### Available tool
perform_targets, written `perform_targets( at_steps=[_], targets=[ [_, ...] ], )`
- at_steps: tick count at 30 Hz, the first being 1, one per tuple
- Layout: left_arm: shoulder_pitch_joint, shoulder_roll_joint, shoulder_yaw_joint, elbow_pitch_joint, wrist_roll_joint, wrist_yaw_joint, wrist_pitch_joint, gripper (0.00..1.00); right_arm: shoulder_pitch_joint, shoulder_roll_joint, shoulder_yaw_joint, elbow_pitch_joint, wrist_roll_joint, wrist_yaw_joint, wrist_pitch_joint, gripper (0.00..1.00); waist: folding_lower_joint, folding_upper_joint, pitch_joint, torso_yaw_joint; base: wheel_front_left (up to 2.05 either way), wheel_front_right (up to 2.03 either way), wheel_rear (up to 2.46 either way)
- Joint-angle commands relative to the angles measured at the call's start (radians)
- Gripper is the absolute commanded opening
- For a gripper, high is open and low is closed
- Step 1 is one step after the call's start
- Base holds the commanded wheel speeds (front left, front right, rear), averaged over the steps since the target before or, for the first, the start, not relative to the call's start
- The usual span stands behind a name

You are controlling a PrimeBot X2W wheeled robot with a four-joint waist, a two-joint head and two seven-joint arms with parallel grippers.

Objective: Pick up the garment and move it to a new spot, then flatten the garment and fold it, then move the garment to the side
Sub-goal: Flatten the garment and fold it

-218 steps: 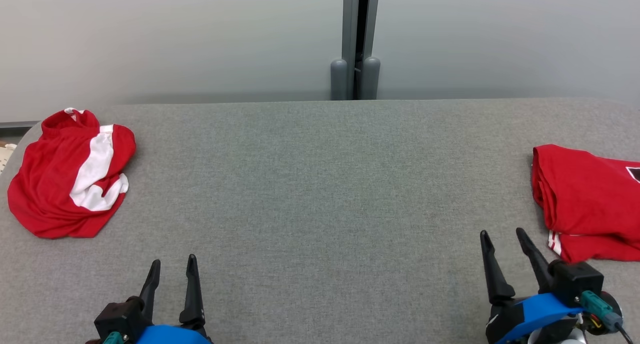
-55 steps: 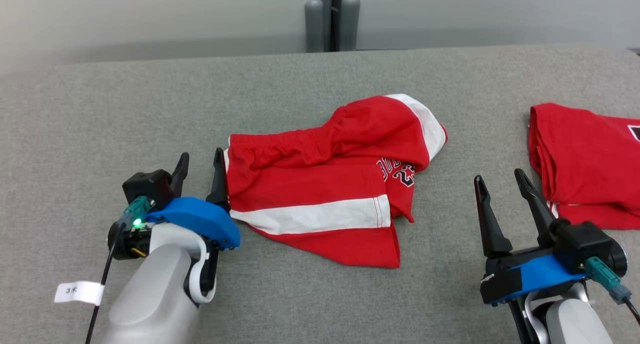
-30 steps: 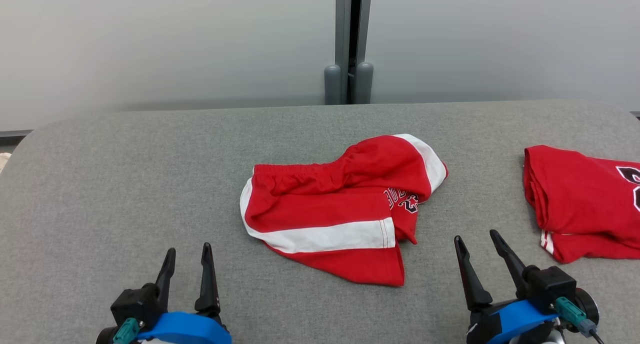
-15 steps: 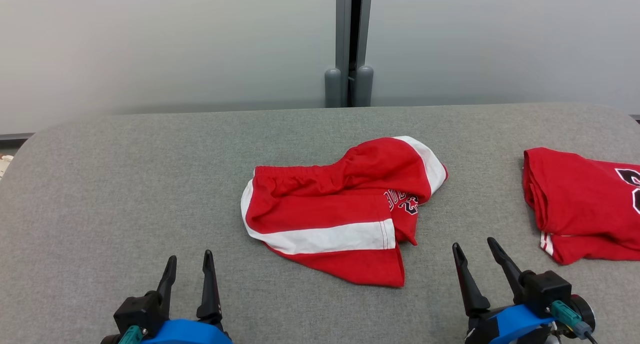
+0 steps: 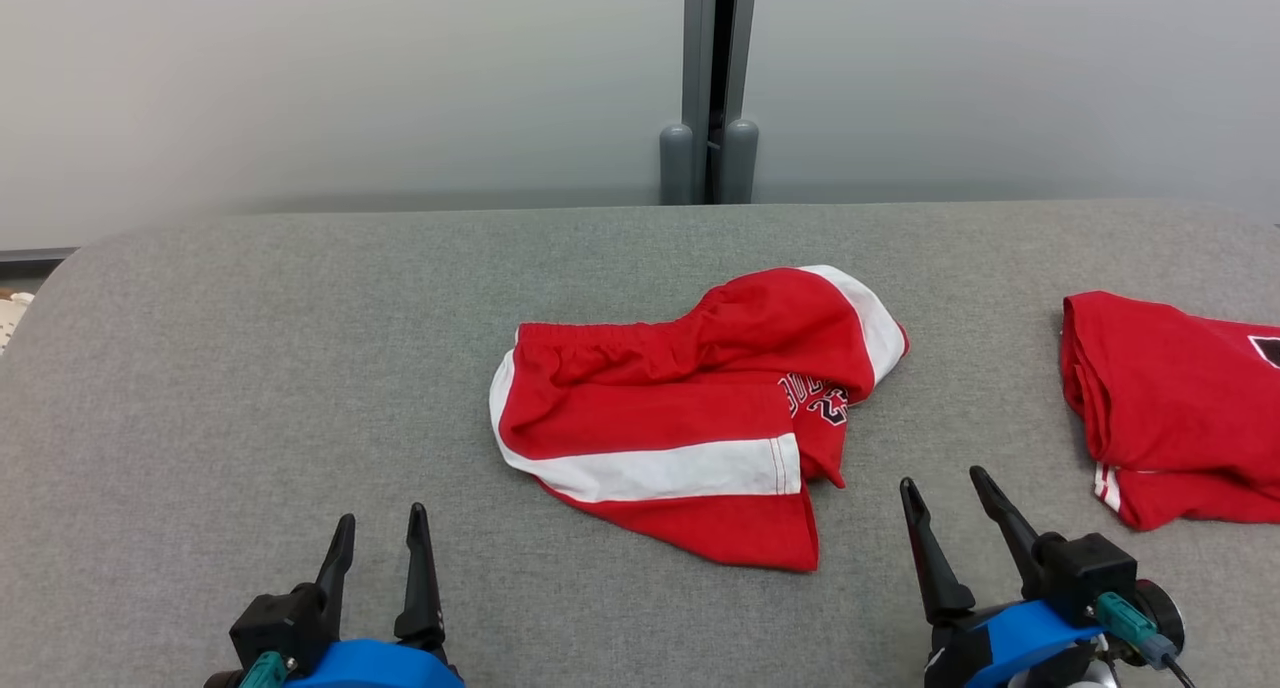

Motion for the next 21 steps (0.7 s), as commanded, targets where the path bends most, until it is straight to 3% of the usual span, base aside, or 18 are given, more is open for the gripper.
perform_targets(
  at_steps=[1, 9, 21],
  targets=[
    [-0.011, -0.002, 0.005, 0.002, 0.006, -0.004, -0.004, 1.0, -0.012, -0.001, 0.004, 0.003, -0.007, 0.0, -0.006, 1.0, 0.0, -0.0001, 0.003, 0.002, 0.0, 0.0, 0.0],
    [-0.036, -0.008, 0.002, 0.003, 0.02, -0.01, -0.004, 1.0, -0.083, -0.002, 0.07, 0.041, -0.034, 0.0, 0.034, 1.0, 0.0, -0.0001, 0.042, 0.034, 0.0, 0.0, 0.0],
    [-0.071, -0.022, 0.01, 0.011, 0.027, -0.017, -0.004, 1.0, -0.266, -0.002, 0.154, 0.275, -0.071, 0.0, 0.094, 1.0, 0.0, -0.0001, 0.1, 0.115, 0.0, 0.0, 0.0]
  ],
)
